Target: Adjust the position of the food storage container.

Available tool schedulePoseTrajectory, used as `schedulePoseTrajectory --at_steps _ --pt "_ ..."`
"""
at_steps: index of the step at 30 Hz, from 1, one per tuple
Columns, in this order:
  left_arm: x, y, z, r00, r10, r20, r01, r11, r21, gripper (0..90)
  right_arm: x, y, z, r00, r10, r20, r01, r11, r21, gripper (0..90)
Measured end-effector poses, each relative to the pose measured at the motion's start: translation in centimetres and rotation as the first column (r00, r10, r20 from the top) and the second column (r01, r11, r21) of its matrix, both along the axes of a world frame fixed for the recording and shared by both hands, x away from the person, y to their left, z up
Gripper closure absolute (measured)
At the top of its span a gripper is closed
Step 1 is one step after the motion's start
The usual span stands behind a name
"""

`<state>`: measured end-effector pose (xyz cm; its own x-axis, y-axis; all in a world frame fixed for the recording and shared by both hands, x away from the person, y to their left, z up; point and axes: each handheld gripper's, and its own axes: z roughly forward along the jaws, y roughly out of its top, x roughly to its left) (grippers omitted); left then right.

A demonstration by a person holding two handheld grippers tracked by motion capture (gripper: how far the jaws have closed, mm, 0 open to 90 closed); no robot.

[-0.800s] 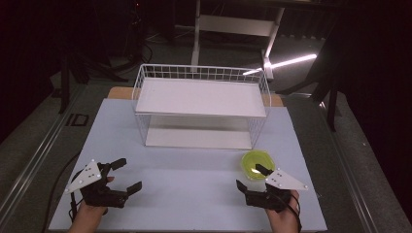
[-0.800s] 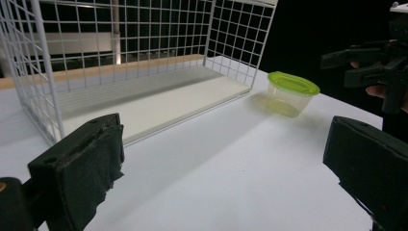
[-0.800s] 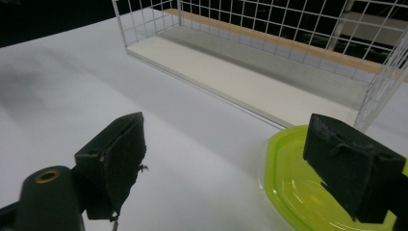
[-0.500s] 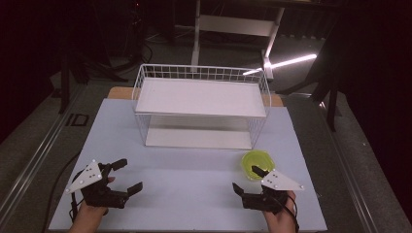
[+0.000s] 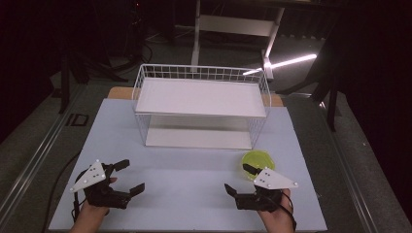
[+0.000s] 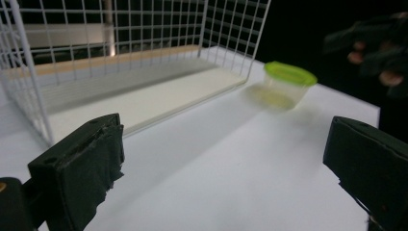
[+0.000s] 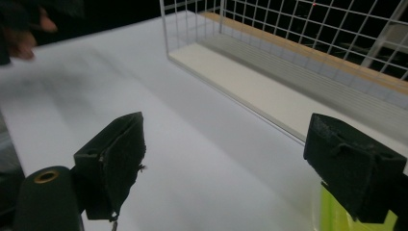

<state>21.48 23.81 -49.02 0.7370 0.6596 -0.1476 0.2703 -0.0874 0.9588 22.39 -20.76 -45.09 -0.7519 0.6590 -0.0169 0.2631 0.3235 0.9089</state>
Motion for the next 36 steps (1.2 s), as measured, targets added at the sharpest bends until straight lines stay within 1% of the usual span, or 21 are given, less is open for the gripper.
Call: schedulePoseTrajectory --at_steps 2,3,5,6,9,11,12,16,17,19,20,21,23,24,26,28,29,31,34,35,36 --pt "0.0 0.0 -0.1 1.0 -0.001 -0.006 0.0 1.0 -0.009 1.5 0.4 -0.1 0.2 0.9989 0.015 -0.044 -0.013 0.999 0.045 14.3" --pt "0.0 0.0 -0.1 1.0 -0.003 -0.007 0.003 0.9999 -0.011 1.5 0.6 -0.2 0.3 0.9989 0.009 -0.047 -0.007 0.999 0.051 14.3" --pt "0.0 -0.1 0.0 1.0 -0.008 -0.002 0.008 0.9998 -0.016 1.5 0.8 -0.1 0.6 0.9991 0.008 -0.041 -0.007 0.999 0.041 13.4" --pt "0.0 -0.1 0.0 0.9999 -0.011 -0.001 0.011 0.9997 -0.02 1.5 0.9 -0.1 0.7 0.9995 -0.006 -0.03 0.007 0.999 0.032 13.1" --pt "0.0 -0.1 -0.1 0.9999 -0.013 -0.006 0.012 0.9997 -0.021 1.5 1.2 -0.1 1.3 0.9998 -0.02 -0.001 0.02 0.999 0.025 12.7" --pt "0.1 -0.1 -0.1 0.9998 -0.014 -0.011 0.014 0.9996 -0.023 1.5 1.7 -0.3 1.6 0.9999 -0.011 -0.009 0.011 0.999 0.035 12.7" --pt "0.1 -0.1 -0.1 0.9998 -0.013 -0.012 0.013 0.9996 -0.026 1.5 1.9 -0.3 1.6 0.9998 -0.021 -0.002 0.021 0.999 0.041 13.1" --pt "0.1 0.0 -0.1 0.9999 -0.011 -0.013 0.011 0.9994 -0.032 1.5 2.8 -0.4 1.6 0.9997 -0.024 -0.007 0.024 0.999 0.029 14.0" --pt "0.1 0.0 -0.1 0.9999 -0.012 -0.012 0.012 0.9994 -0.033 1.5 2.9 -0.5 1.6 0.9993 -0.037 0.007 0.037 0.999 0.024 14.9" --pt "0.1 0.0 -0.1 0.9999 -0.012 -0.012 0.011 0.9994 -0.034 1.5 3.2 -0.7 1.7 0.9993 -0.038 0.008 0.038 0.999 0.025 16.3" --pt "0.1 0.0 -0.1 0.9999 -0.012 -0.012 0.011 0.9994 -0.033 1.5 3.4 -0.9 1.7 0.9985 -0.054 0.012 0.054 0.998 0.02 16.3" --pt "0.1 0.0 -0.1 0.9999 -0.011 -0.012 0.011 0.9994 -0.033 1.5 3.6 -1.1 1.7 0.9985 -0.055 0.006 0.055 0.998 0.024 16.5" --pt "0.1 -0.1 -0.2 0.9998 -0.011 -0.015 0.01 0.9993 -0.036 1.5 4.0 -1.5 1.8 0.9972 -0.073 0.014 0.072 0.997 0.021 20.0" --pt "0.1 -0.1 -0.2 0.9998 -0.009 -0.015 0.009 0.9993 -0.037 1.5 4.2 -1.7 1.8 0.9966 -0.082 0.01 0.081 0.996 0.023 20.1" --pt "0.1 -0.1 -0.2 0.9998 -0.009 -0.016 0.009 0.9993 -0.037 1.5 4.5 -2.1 1.8 0.994 -0.108 0.013 0.108 0.994 0.017 24.1" --pt "0.1 -0.1 -0.2 0.9998 -0.009 -0.019 0.008 0.9992 -0.039 1.5 4.8 -2.7 1.7 0.9903 -0.138 0.015 0.138 0.99 0.013 25.4" --pt "0.1 -0.2 -0.2 0.9998 -0.007 -0.019 0.006 0.9993 -0.037 1.5 4.9 -3.0 1.7 0.9892 -0.146 0.01 0.146 0.989 0.01 30.6" --pt "0.1 -0.1 -0.2 0.9997 -0.008 -0.022 0.007 0.9992 -0.04 1.5 5.1 -3.6 1.6 0.9837 -0.18 0.007 0.18 0.984 0.001 31.7" --pt "0.1 -0.2 -0.2 0.9997 -0.008 -0.021 0.007 0.999 -0.043 1.5 5.5 -4.5 1.3 0.976 -0.218 0.012 0.218 0.976 -0.007 38.1" --pt "0.1 -0.2 -0.2 0.9997 -0.008 -0.021 0.007 0.9989 -0.046 1.5 5.6 -4.8 1.3 0.9743 -0.225 0.008 0.225 0.974 -0.01 39.7" --pt "0.1 -0.2 -0.2 0.9998 -0.009 -0.02 0.008 0.9989 -0.046 1.5 5.7 -5.1 1.2 0.9707 -0.24 0.006 0.24 0.971 -0.008 41.7"
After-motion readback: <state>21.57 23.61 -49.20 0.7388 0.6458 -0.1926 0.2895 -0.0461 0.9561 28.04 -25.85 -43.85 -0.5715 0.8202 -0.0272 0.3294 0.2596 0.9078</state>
